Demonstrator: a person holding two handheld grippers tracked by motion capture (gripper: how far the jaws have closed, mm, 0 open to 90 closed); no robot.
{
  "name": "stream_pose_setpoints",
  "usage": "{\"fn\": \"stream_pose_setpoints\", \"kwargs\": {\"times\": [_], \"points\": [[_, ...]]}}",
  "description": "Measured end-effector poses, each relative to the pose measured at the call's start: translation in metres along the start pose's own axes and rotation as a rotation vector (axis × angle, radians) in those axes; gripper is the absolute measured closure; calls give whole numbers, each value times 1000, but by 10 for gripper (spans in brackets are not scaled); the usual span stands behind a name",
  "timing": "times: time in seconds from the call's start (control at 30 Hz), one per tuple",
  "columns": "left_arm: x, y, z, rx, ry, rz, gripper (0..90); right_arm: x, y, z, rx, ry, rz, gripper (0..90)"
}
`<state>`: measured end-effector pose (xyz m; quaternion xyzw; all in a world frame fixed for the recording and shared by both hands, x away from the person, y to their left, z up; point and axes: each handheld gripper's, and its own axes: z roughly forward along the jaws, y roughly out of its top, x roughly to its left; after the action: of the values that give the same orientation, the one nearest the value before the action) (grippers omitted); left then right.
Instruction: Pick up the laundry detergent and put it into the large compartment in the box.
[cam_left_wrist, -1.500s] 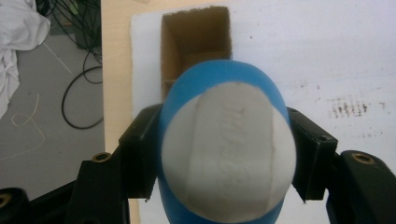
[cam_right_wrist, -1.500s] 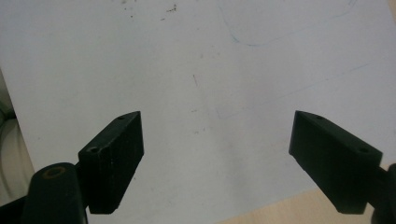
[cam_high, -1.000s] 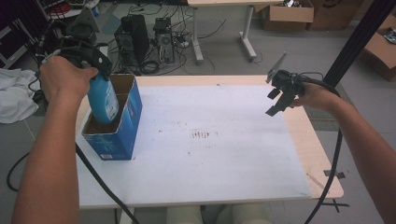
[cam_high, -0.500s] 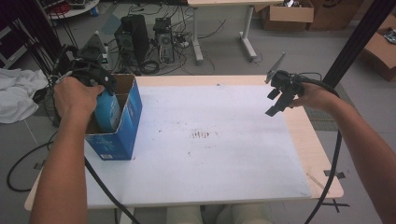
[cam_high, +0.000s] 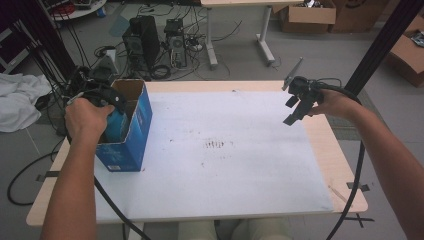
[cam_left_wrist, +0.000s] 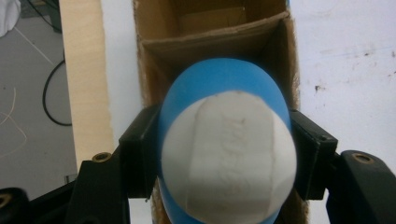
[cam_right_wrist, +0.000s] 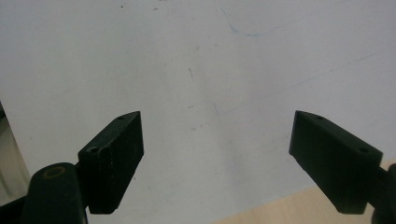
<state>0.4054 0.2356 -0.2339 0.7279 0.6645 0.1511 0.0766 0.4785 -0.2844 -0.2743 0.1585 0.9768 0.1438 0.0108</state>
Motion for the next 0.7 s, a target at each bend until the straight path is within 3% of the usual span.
{"fn": "stream_pose_setpoints", "kwargs": {"times": [0.4, 0.7], "points": [[-1, -11, 31, 44, -10, 3, 382, -1, -2, 4, 2, 8, 9, 177], [-1, -14, 41, 54, -18, 5, 381, -3, -4, 4, 2, 8, 14, 177]]}}
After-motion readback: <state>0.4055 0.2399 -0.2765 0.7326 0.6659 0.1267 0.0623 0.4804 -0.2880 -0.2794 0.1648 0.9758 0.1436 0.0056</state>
